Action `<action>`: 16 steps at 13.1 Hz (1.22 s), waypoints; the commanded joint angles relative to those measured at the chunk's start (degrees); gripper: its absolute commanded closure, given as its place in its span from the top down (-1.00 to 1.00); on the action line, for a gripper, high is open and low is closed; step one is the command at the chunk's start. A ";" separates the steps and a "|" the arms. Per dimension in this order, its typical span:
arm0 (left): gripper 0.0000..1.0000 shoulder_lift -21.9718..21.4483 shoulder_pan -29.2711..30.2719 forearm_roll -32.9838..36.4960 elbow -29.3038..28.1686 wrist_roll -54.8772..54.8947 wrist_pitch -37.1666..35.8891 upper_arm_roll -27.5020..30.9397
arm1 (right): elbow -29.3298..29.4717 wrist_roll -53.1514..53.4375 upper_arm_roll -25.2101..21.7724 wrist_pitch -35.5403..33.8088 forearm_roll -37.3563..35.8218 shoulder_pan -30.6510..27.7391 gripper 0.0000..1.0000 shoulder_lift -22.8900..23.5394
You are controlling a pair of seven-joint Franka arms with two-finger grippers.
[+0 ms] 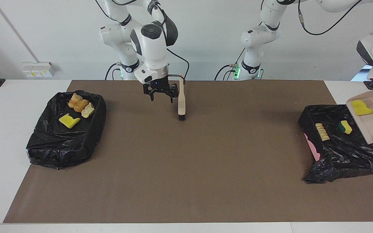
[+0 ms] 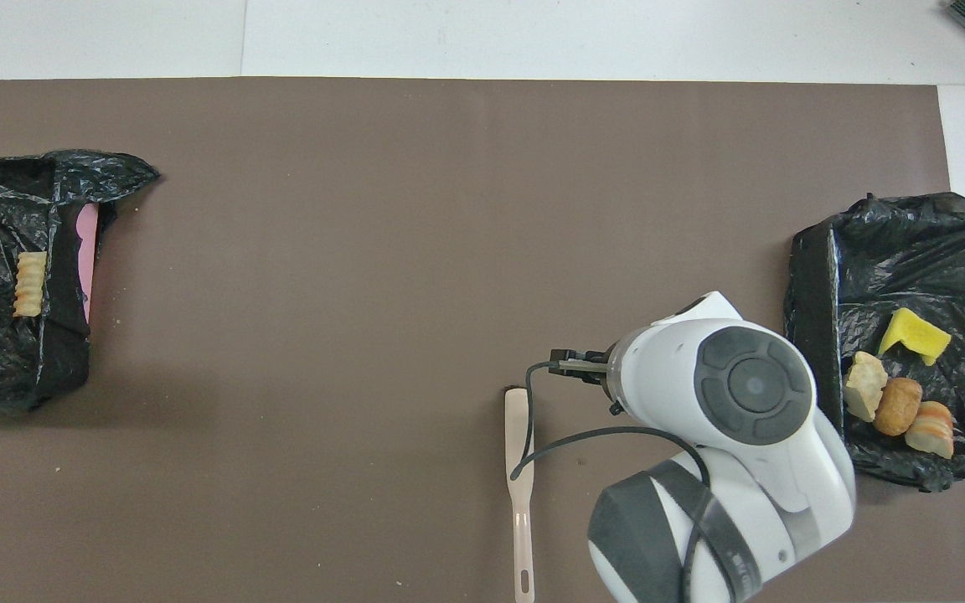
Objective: Sweep and dump trash in bin
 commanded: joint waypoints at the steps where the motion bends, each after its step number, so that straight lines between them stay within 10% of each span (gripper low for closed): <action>1: -1.00 -0.15 -2.61 1.71 1.00 -2.04 -3.99 0.39 | 6.65 -4.91 0.68 -5.23 -1.01 -4.58 1.00 0.60; 8: -1.00 -1.91 -7.80 0.49 1.00 -10.65 -13.14 -0.04 | 15.71 -13.09 -7.82 -14.20 -1.01 -6.02 1.00 -0.28; 16: -1.00 -5.68 -9.81 -30.17 -5.31 -30.22 -14.90 -0.31 | 28.55 -30.74 -16.46 -27.74 -0.92 -9.86 1.00 -0.63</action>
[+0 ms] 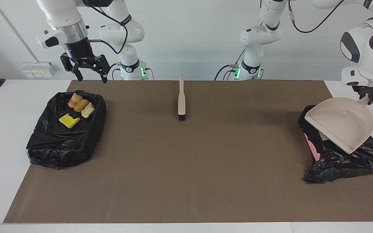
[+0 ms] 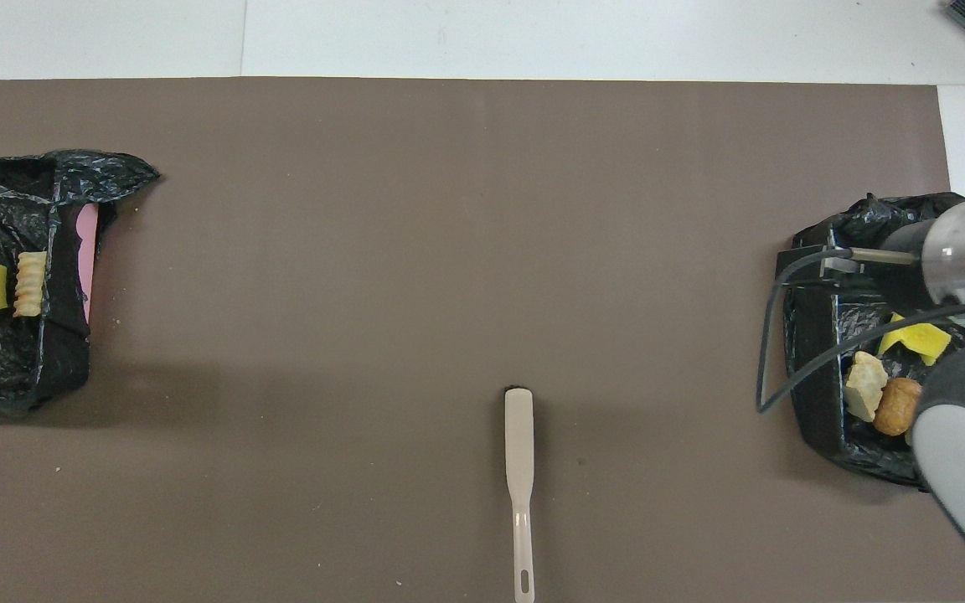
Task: Sweep and dump trash in bin
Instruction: 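Bring the empty dustpan back to the mat center with the left gripper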
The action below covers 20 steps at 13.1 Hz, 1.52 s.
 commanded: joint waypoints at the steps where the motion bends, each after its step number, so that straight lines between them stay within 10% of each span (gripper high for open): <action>1: -1.00 -3.52 -2.64 -6.48 -6.24 -10.72 -0.25 0.22 | 2.94 -7.14 0.08 -1.88 -0.91 -2.89 1.00 0.57; 12: -1.00 2.18 -31.53 -25.29 -11.81 -72.26 9.85 0.22 | 3.38 -8.49 -1.06 -7.33 -3.98 -2.81 1.00 -0.31; 20: -1.00 24.02 -47.81 -29.71 13.28 -102.76 9.87 0.48 | 0.76 -6.03 -0.53 -7.77 -3.02 -1.93 1.00 -2.32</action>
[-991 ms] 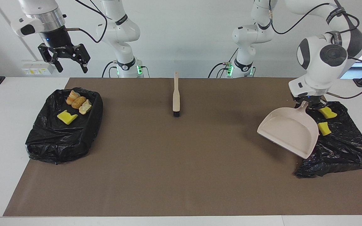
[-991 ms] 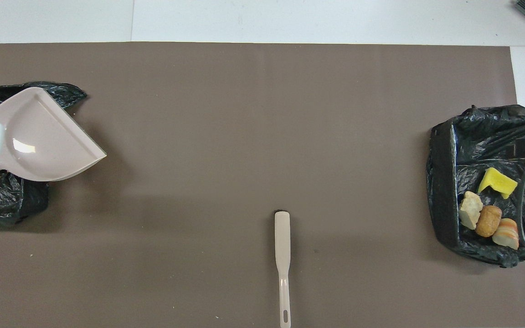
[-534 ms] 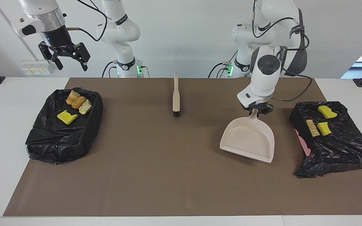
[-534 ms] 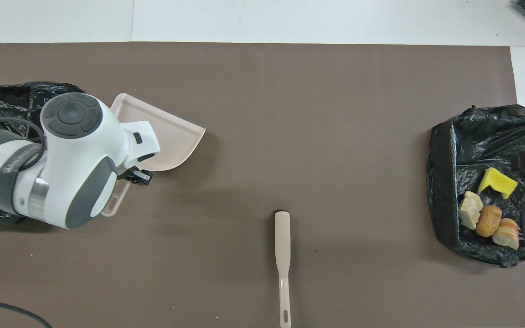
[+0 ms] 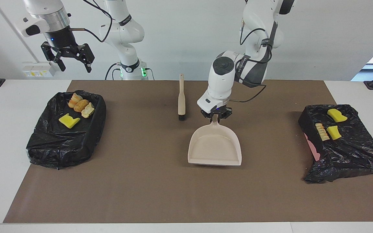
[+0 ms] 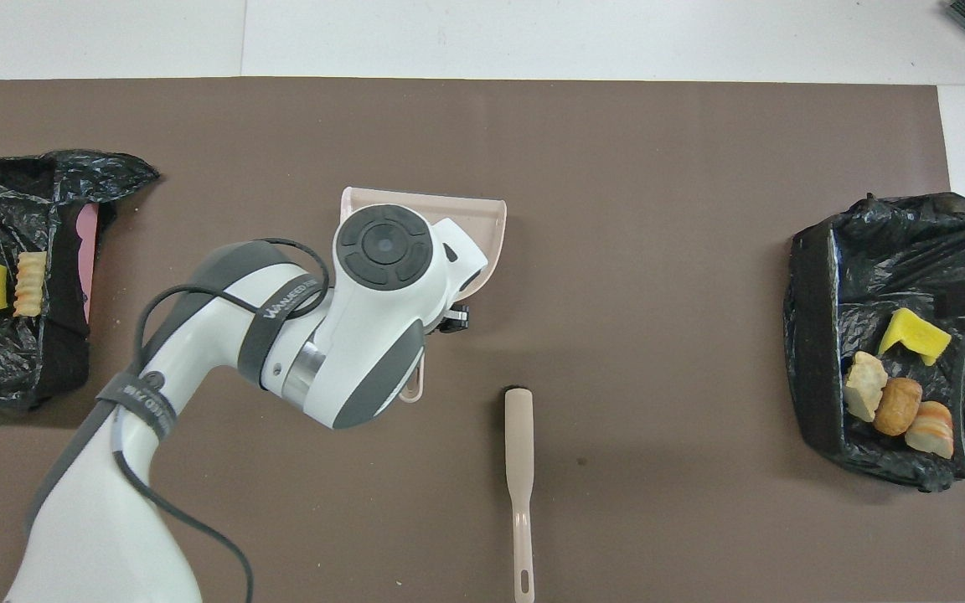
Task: Sweep and dump trash in bin
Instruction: 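Bring the empty dustpan back to the mat center with the left gripper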
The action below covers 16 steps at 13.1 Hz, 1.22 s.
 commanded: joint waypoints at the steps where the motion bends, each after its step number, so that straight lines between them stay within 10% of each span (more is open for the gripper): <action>1: -1.00 13.21 -3.87 -0.89 16.07 -8.32 -2.21 1.48 | -2.16 0.69 0.38 -0.94 -0.54 0.03 1.00 -2.16; 10: -0.94 15.10 -4.41 -1.42 17.70 -6.60 2.96 1.04 | -3.13 4.47 0.47 -2.00 -0.63 2.49 1.00 -3.13; 16: 0.31 14.57 -4.68 -1.42 17.53 -6.33 2.97 1.13 | -3.31 4.38 0.38 -2.35 -0.89 2.40 1.00 -3.21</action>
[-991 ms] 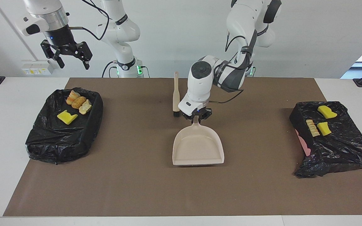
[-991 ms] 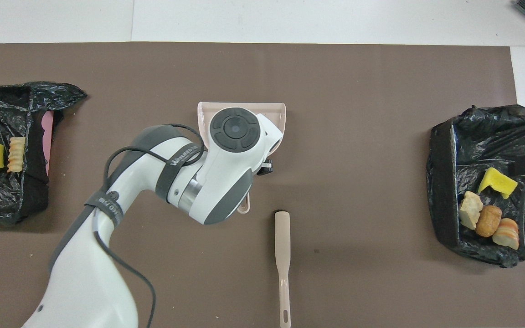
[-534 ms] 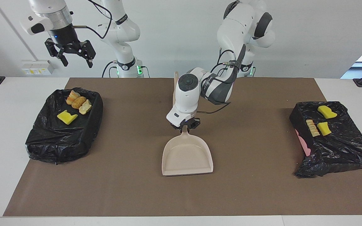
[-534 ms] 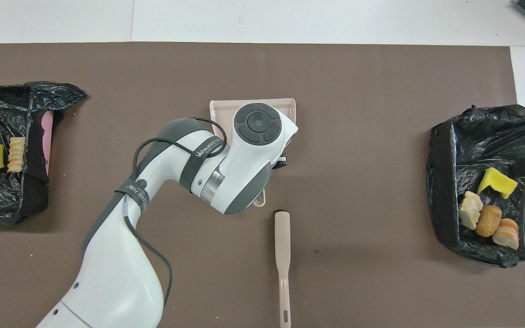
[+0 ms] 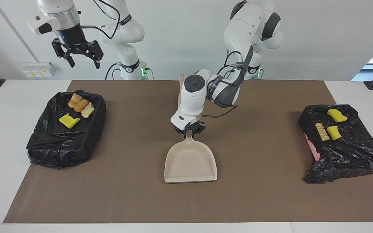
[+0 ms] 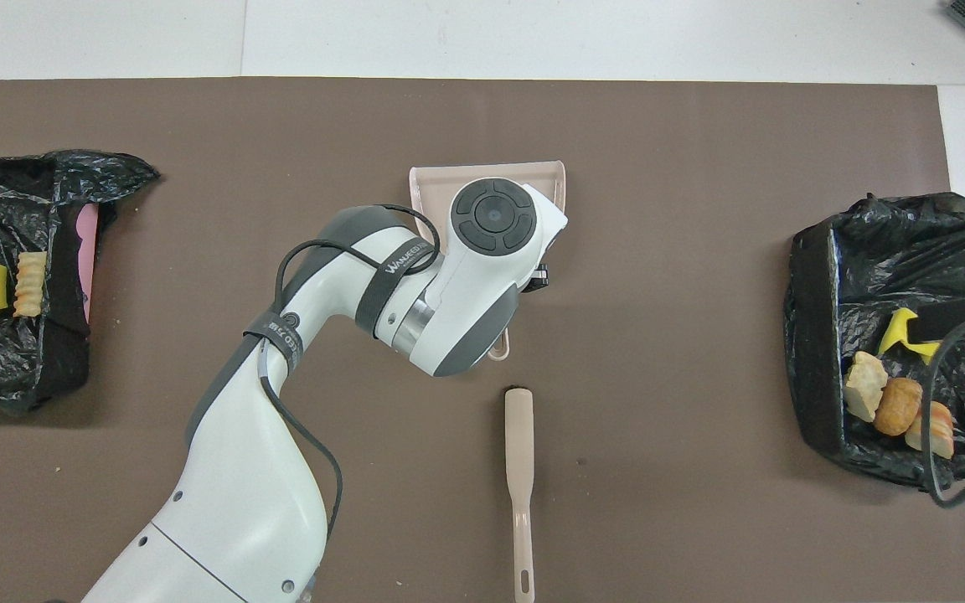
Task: Sweep and dump trash in bin
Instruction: 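Release the dustpan and lift the left gripper away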
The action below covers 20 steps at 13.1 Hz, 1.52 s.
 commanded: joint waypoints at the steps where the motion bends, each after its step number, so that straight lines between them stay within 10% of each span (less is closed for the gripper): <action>1: 0.48 -2.04 -0.82 -1.08 -0.90 0.84 0.26 1.02 | -1.54 0.60 0.20 -0.35 -0.89 -0.27 1.00 -1.34; 5: 0.98 -12.57 0.24 -0.99 -10.19 0.84 -0.80 1.55 | -1.63 0.68 0.20 -0.26 -0.81 -0.54 1.00 -1.34; 11: 1.00 -27.08 7.34 1.47 -19.45 6.52 -6.14 1.64 | -1.63 -3.43 -0.06 0.18 -0.81 -1.06 1.00 -1.34; 20: 1.00 -41.34 23.34 0.77 -17.44 34.85 -24.16 2.07 | -2.95 -6.87 -0.59 2.10 -0.02 -1.94 1.00 -1.52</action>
